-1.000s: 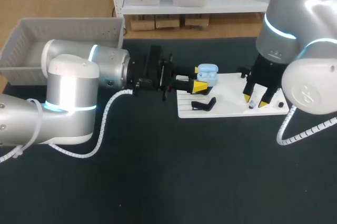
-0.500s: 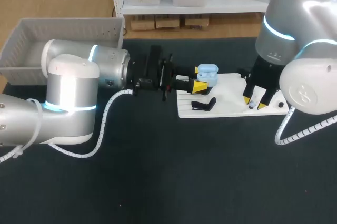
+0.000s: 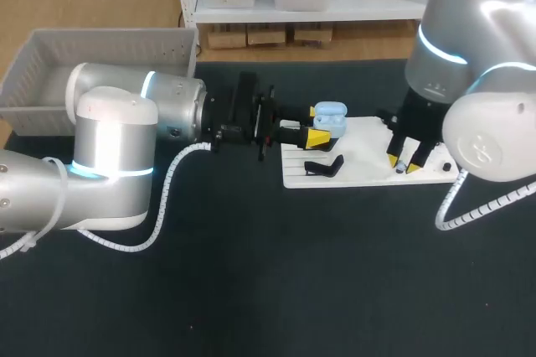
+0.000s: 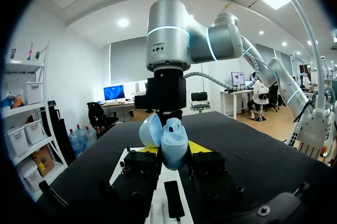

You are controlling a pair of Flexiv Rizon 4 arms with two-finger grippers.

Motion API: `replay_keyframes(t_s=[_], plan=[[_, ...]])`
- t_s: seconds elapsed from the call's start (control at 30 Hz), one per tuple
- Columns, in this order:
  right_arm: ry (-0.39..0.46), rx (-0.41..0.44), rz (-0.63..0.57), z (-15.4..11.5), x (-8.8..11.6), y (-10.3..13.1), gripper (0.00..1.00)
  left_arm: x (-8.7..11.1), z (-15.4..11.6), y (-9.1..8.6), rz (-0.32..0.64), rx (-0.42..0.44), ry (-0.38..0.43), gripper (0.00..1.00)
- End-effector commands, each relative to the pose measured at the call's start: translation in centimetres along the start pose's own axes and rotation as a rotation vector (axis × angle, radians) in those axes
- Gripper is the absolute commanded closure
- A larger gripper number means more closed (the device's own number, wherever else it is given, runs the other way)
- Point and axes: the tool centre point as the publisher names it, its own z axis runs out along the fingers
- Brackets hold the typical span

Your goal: Pick up each earbud case from the left stands, insert the matching earbuds, close the lid, and place the case in the box.

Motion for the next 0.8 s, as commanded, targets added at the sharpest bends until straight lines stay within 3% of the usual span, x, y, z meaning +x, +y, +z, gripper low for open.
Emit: replay_keyframes(t_s=[0.03,0.1,0.17,0.2,0.47,0.8], plan=[[0.001,0.004,0.0,0.0,0.0,0.1,0.81,0.1,0.0,-0.1,0.002,-0.003,-0.001,1.0],[0.002,0.006,0.0,0.0,0.0,0.1,0.83,0.1,0.0,-0.1,0.002,-0.003,-0.001,1.0],[0.002,0.008,0.0,0.0,0.0,0.1,0.98,0.1,0.0,-0.1,0.002,-0.003,-0.001,1.0],[0.001,0.009,0.0,0.0,0.0,0.1,1.0,0.1,0.0,-0.1,0.002,-0.003,-0.001,1.0],[-0.004,-0.012,-0.006,-1.8,0.5,0.2,1.0,0.1,0.0,-0.1,0.002,-0.003,-0.001,1.0],[-0.033,-0.066,-0.035,-7.2,1.6,0.2,1.0,0.1,0.0,-0.1,0.002,-0.003,-0.001,1.0]])
